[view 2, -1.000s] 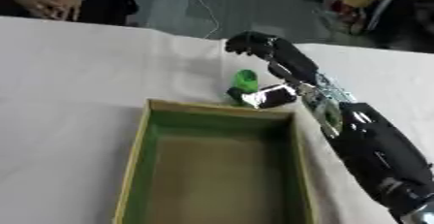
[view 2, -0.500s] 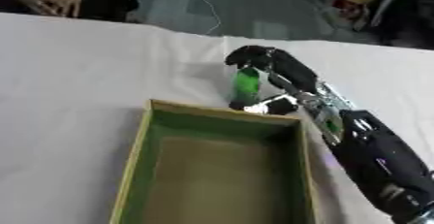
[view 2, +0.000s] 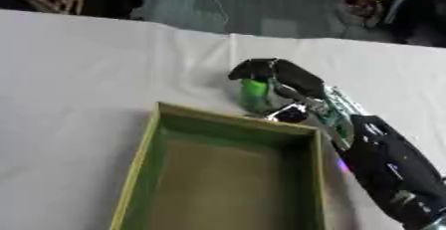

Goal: Pick up objects on the table and place them in the box.

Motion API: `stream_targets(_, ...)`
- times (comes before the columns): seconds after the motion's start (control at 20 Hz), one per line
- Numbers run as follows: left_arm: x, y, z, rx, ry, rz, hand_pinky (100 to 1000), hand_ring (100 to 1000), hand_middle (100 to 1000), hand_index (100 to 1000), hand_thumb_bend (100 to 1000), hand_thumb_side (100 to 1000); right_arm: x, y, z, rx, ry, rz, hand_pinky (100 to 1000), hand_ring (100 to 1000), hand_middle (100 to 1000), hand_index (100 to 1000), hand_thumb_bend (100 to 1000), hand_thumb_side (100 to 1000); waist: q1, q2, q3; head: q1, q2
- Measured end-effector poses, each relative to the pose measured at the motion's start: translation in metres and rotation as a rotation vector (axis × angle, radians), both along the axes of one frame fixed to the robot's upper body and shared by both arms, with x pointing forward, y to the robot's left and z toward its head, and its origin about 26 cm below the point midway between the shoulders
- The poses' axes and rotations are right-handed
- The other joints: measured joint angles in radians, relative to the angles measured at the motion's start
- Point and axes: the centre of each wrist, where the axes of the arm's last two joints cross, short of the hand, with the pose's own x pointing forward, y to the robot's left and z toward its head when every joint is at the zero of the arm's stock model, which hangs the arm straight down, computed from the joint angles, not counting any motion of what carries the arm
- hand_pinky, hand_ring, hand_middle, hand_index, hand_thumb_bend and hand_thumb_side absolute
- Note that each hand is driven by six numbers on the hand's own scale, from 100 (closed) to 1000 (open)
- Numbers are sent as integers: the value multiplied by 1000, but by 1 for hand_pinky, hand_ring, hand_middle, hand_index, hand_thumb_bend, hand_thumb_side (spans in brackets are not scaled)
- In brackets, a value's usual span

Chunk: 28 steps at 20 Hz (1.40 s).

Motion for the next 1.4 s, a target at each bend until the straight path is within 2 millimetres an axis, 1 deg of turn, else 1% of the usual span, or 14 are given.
stream_targets(0.05,0,0,0,0,0,-1,636,616,775,817,318,687,0,0,0,-2,4,2,315,561,717,849,444,630,0,1,0,0,0)
stream_targets(0.1,0,0,0,0,0,-1,636,616,775,817,318,687,0,1,1,0,10,5,358,577,728,856,440,644,0,1,0,0,0)
stream_targets(0.15,0,0,0,0,0,-2,636,616,775,817,318,687,0,1,1,4,16,8,100,413,593,748,451,521,0,1,0,0,0)
stream_targets(0.35,0,-1,0,-3,2,-6,636,616,775,817,319,688,0,0,-1,56,63,30,100,104,345,495,390,438,0,3,0,0,-7)
stream_targets(0.55,0,-2,0,-5,2,-9,636,616,775,817,320,686,0,0,0,126,102,35,100,100,100,238,381,443,1,5,-1,0,-9)
stream_targets(0.65,0,-2,0,-5,2,-9,636,616,775,817,320,686,-1,1,2,143,100,33,100,100,100,165,389,436,1,5,-3,0,-9)
stream_targets(0.7,0,-2,0,-5,2,-9,636,616,775,817,321,685,-1,1,3,150,95,30,100,100,100,132,368,386,1,5,-5,0,-9)
stream_targets(0.75,0,-2,0,-5,2,-9,636,616,774,817,321,685,-2,1,3,156,87,29,100,100,100,119,342,381,2,5,-7,0,-11)
stream_targets(0.85,0,-2,0,-6,3,-10,636,616,774,817,322,684,-3,2,3,175,60,33,100,100,100,109,296,335,3,5,-8,0,-14)
stream_targets(1.0,0,-2,0,-5,1,-11,637,617,774,817,323,682,-3,1,-1,209,31,51,100,100,100,105,309,213,4,5,-14,1,-16)
stream_targets(1.1,0,-1,0,-5,1,-12,638,617,775,817,324,682,-3,1,-4,231,29,71,100,100,100,106,308,181,5,5,-16,1,-16)
stream_targets(1.3,0,-1,0,-3,0,-11,638,618,775,817,325,679,-3,3,-7,279,48,110,100,100,100,108,298,177,6,5,-27,1,-16)
stream_targets(1.35,0,0,0,0,-1,-8,639,618,775,817,357,665,-3,3,-7,289,54,117,100,100,100,108,231,253,6,5,-30,1,-16)
stream_targets(1.4,0,0,0,1,-2,-7,639,618,775,817,325,678,-3,3,-7,297,60,124,100,100,100,108,297,178,7,4,-34,1,-16)
